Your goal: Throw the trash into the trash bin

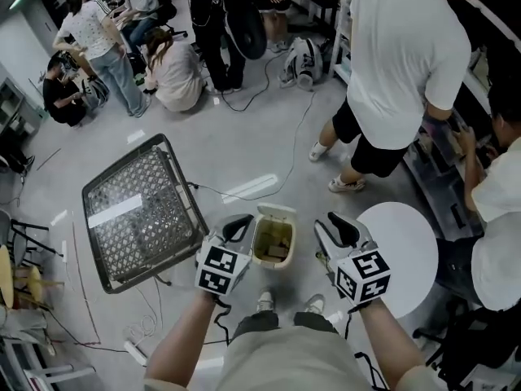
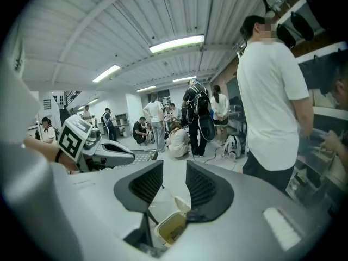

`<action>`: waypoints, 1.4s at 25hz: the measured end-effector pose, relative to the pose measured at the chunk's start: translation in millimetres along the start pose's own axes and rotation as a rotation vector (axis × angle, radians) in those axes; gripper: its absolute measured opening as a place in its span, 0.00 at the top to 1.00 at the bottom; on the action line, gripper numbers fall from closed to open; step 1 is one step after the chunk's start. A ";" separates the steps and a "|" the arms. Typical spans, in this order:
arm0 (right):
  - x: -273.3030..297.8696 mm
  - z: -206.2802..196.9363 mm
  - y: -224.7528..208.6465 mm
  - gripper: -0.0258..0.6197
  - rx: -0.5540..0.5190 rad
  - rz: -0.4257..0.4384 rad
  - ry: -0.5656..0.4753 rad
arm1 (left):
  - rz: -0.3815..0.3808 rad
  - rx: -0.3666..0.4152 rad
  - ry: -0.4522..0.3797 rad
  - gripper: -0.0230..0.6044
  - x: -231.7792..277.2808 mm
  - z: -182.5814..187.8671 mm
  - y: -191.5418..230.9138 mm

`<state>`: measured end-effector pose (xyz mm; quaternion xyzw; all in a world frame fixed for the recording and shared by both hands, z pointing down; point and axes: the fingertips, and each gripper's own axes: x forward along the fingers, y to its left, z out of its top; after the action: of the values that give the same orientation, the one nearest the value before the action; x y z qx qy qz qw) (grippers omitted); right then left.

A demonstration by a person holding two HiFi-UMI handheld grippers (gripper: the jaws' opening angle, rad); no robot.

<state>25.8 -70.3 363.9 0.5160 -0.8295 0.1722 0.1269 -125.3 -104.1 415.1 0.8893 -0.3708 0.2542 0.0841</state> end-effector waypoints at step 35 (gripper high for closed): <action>-263.7 185.0 12.3 0.96 -0.266 -0.138 -0.481 | -0.032 0.194 -0.465 0.96 -128.0 247.0 -117.1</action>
<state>123.5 71.7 91.6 0.5761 -0.8140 -0.0744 0.0044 -23.0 -25.4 142.2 0.9336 -0.3398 0.0757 -0.0851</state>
